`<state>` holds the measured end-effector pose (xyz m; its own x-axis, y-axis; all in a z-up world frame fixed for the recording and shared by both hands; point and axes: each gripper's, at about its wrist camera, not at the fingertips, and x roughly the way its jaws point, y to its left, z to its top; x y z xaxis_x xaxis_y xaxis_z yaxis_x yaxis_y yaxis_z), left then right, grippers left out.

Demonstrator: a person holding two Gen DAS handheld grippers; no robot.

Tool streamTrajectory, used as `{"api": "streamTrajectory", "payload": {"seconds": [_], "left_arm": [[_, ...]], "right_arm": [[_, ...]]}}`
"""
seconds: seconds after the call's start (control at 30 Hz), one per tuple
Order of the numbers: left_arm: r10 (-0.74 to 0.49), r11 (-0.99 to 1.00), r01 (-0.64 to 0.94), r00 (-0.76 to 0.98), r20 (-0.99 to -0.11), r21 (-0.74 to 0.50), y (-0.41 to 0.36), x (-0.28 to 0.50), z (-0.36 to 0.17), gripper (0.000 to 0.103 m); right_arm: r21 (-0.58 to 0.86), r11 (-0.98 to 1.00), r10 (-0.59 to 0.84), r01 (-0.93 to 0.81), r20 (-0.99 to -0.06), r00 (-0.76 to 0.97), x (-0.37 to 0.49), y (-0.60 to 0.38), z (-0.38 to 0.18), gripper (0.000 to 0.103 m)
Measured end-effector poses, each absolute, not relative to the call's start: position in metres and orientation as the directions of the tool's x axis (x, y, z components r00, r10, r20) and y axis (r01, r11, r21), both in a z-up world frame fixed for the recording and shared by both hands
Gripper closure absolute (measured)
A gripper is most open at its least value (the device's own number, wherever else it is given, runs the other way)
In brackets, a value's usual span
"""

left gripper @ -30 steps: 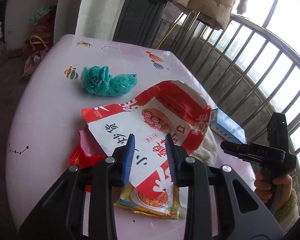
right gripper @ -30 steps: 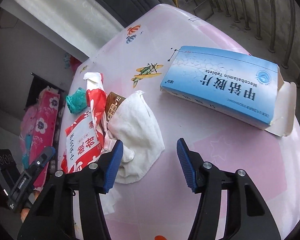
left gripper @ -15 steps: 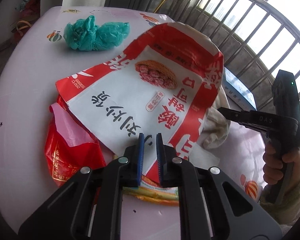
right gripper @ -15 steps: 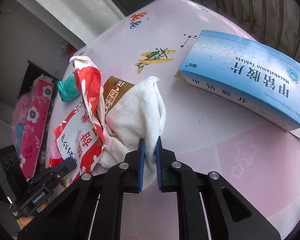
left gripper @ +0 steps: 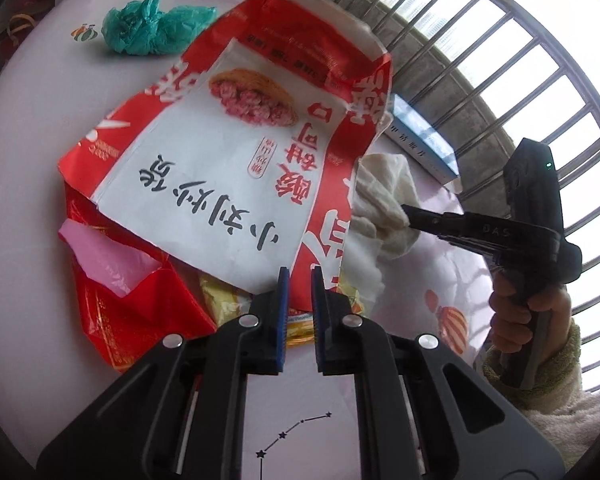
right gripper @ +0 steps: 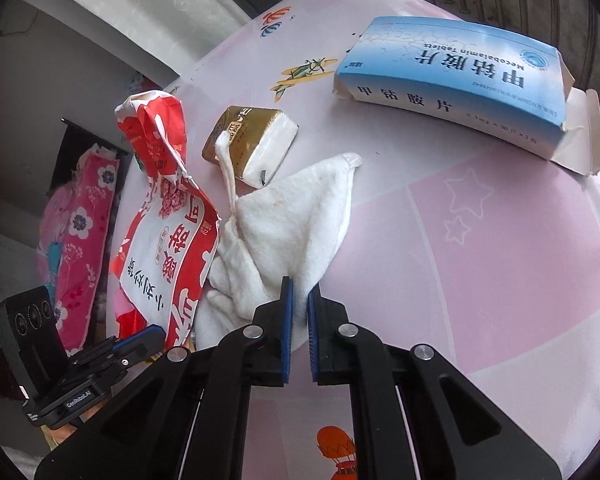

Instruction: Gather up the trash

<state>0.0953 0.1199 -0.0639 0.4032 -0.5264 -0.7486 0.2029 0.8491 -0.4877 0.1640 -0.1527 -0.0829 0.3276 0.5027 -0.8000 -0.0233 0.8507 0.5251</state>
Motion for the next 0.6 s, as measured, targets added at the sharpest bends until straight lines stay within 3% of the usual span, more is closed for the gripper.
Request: {"api": "streamTrajectory", "payload": {"seconds": [0.1, 0.17, 0.23, 0.3, 0.4, 0.47, 0.6], "left_arm": [[-0.507, 0.859, 0.227, 0.489, -0.709, -0.458, 0.131, 0.097, -0.039, 0.092], [-0.457, 0.885, 0.203, 0.549, -0.700, -0.419, 0.144, 0.113, -0.025, 0.079], [-0.402, 0.906, 0.144, 0.586, -0.704, -0.398, 0.163, 0.135, -0.022, 0.072], [-0.334, 0.925, 0.042, 0.567, -0.753, -0.378, 0.180, 0.166, -0.033, 0.064], [-0.280, 0.918, -0.095, 0.533, -0.798, -0.386, 0.208, 0.195, -0.053, 0.063], [-0.298, 0.902, -0.128, 0.508, -0.808, -0.413, 0.217, 0.206, -0.064, 0.062], [-0.451, 0.827, -0.121, 0.443, -0.775, -0.550, 0.221, 0.216, -0.081, 0.061]], "right_arm": [[0.545, 0.838, 0.517, -0.009, -0.790, 0.329, 0.165, -0.156, -0.085, 0.096], [0.544, 0.839, 0.516, -0.009, -0.790, 0.330, 0.166, -0.155, -0.084, 0.096], [0.540, 0.841, 0.513, -0.012, -0.791, 0.333, 0.167, -0.154, -0.084, 0.096], [0.541, 0.841, 0.514, -0.012, -0.790, 0.334, 0.165, -0.154, -0.084, 0.096], [0.546, 0.837, 0.517, -0.008, -0.787, 0.338, 0.162, -0.156, -0.085, 0.096], [0.552, 0.834, 0.520, -0.005, -0.783, 0.342, 0.161, -0.158, -0.086, 0.096], [0.561, 0.828, 0.529, -0.006, -0.777, 0.342, 0.161, -0.160, -0.087, 0.096]]}}
